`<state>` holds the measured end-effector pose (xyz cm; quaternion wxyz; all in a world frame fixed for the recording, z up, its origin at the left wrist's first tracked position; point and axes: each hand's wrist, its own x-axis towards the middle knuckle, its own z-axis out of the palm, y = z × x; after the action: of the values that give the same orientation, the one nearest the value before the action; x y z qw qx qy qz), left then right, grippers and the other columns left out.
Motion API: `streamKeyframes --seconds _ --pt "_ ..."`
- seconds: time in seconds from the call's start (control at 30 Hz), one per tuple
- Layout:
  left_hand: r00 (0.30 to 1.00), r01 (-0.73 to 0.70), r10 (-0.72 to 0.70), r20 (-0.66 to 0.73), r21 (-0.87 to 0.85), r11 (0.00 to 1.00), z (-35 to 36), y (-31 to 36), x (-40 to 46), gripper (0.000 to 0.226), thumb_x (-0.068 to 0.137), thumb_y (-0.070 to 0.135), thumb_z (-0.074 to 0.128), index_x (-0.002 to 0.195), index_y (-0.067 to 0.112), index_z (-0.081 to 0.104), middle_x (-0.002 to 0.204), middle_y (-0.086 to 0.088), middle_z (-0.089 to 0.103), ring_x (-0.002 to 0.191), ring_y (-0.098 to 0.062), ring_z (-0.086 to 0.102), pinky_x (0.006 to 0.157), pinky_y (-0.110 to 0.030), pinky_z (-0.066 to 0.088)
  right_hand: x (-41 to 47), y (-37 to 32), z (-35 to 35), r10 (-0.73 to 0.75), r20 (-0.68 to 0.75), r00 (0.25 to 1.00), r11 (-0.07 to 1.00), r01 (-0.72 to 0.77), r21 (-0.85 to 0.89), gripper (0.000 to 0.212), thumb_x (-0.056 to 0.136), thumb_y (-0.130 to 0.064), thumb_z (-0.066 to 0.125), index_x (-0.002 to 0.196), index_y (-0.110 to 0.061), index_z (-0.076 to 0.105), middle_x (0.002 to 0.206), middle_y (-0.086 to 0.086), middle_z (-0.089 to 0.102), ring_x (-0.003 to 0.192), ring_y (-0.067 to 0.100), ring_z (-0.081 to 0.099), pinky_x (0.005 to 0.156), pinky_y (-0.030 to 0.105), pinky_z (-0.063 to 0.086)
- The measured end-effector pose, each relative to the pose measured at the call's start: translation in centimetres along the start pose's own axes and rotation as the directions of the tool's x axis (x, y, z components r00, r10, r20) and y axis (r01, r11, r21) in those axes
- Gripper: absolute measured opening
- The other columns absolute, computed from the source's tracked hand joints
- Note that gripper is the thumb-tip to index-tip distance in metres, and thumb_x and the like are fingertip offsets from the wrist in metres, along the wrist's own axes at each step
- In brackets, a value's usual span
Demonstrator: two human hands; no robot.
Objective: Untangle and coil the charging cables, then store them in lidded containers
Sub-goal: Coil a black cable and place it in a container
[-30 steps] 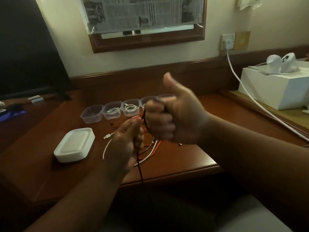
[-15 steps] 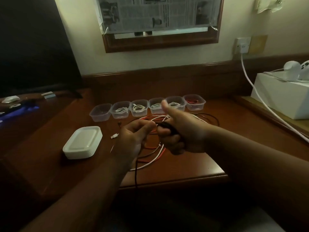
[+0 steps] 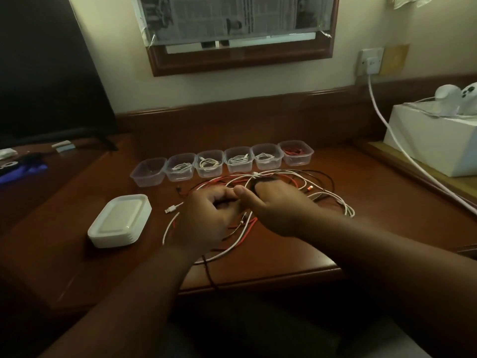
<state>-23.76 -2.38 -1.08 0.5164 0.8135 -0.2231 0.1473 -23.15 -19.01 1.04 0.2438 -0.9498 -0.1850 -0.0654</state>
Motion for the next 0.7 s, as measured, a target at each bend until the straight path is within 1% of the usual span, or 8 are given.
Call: streamKeyframes --seconds 0.07,0.13,0.2,0.27,0.4,0.47,0.57,0.7 --pt "1.0 0.025 -0.025 0.003 -0.067 0.997 -0.5 0.0 0.5 0.003 0.084 0.018 0.074 0.086 0.019 0.072 0.079 0.008 0.073 0.077 -0.006 0.07 0.069 -0.017 0.054 -0.2 -0.4 0.1 0.034 0.085 0.996 0.969 -0.054 0.243 0.061 0.1 -0.06 0.02 0.079 -0.018 0.06 0.069 0.011 0.056 0.061 0.023 0.053 0.062 0.035 0.041" --pt "0.997 0.073 -0.075 0.003 -0.224 0.972 -0.3 0.3 0.4 0.017 0.082 0.02 0.071 0.095 0.009 0.07 0.072 0.005 0.071 0.065 -0.005 0.066 0.061 -0.015 0.05 -0.2 -0.8 -0.6 -0.002 0.217 0.976 0.819 -0.122 0.56 0.053 0.103 -0.056 0.02 0.068 -0.025 0.045 0.057 0.005 0.04 0.045 0.017 0.035 0.053 0.031 0.033" --pt "0.983 0.166 -0.183 -0.002 -0.404 0.9 0.4 0.5 0.3 0.024 0.08 0.031 0.067 0.098 0.017 0.072 0.063 0.002 0.06 0.049 -0.006 0.05 0.047 -0.018 0.039 -0.5 -0.9 -1.3 -0.086 0.346 0.934 0.515 -0.256 0.818 0.059 0.1 -0.062 0.019 0.063 -0.02 0.036 0.055 0.002 0.025 0.046 0.018 0.019 0.047 0.029 0.022" --pt "0.957 0.242 -0.29 -0.011 -0.517 0.821 1.1 0.5 0.3 0.018 0.078 0.04 0.064 0.086 0.028 0.075 0.058 0.002 0.048 0.047 -0.009 0.037 0.043 -0.022 0.028 -0.5 -1.1 -1.9 -0.174 0.373 0.911 0.2 -0.338 0.92 0.062 0.098 -0.065 0.023 0.059 -0.018 0.034 0.052 0.001 0.021 0.045 0.018 0.015 0.044 0.029 0.019" --pt "0.92 0.315 -0.393 -0.002 -0.594 0.74 2.4 0.9 0.3 0.024 0.095 0.032 0.057 0.075 0.022 0.068 0.053 0.002 0.038 0.045 -0.011 0.031 0.045 -0.026 0.021 -0.1 -1.5 -2.4 -0.16 0.192 0.968 -0.291 -0.232 0.928 0.059 0.097 -0.062 0.03 0.058 -0.018 0.037 0.047 -0.003 0.025 0.04 0.013 0.024 0.041 0.026 0.026" --pt "0.922 0.334 -0.386 0.024 -0.555 0.762 2.9 1.3 0.1 0.029 0.101 0.026 0.05 0.077 0.017 0.063 0.054 0.001 0.036 0.045 -0.009 0.029 0.043 -0.023 0.022 0.1 -1.6 -2.4 -0.081 0.111 0.991 -0.366 -0.133 0.921 0.058 0.099 -0.057 0.031 0.057 -0.018 0.039 0.046 -0.004 0.025 0.04 0.012 0.024 0.04 0.026 0.028" --pt "0.927 0.351 -0.369 0.061 -0.483 0.802 3.1 1.5 -0.1 0.031 0.103 0.022 0.048 0.076 0.012 0.061 0.056 -0.004 0.036 0.045 -0.009 0.028 0.044 -0.023 0.022 0.4 -1.3 -2.1 -0.018 0.097 0.995 -0.353 -0.097 0.931 0.056 0.102 -0.048 0.033 0.054 -0.019 0.039 0.044 -0.004 0.025 0.037 0.012 0.024 0.039 0.026 0.027" --pt "0.929 0.349 -0.366 0.046 -0.43 0.832 2.5 1.4 0.1 0.041 0.104 0.035 0.039 0.084 0.008 0.063 0.071 -0.012 0.053 0.059 -0.017 0.045 0.052 -0.027 0.036 0.3 -0.5 -1.9 -0.111 0.146 0.983 -0.352 -0.176 0.919 0.052 0.102 -0.04 0.036 0.053 -0.02 0.035 0.042 -0.004 0.025 0.035 0.012 0.023 0.039 0.025 0.021"
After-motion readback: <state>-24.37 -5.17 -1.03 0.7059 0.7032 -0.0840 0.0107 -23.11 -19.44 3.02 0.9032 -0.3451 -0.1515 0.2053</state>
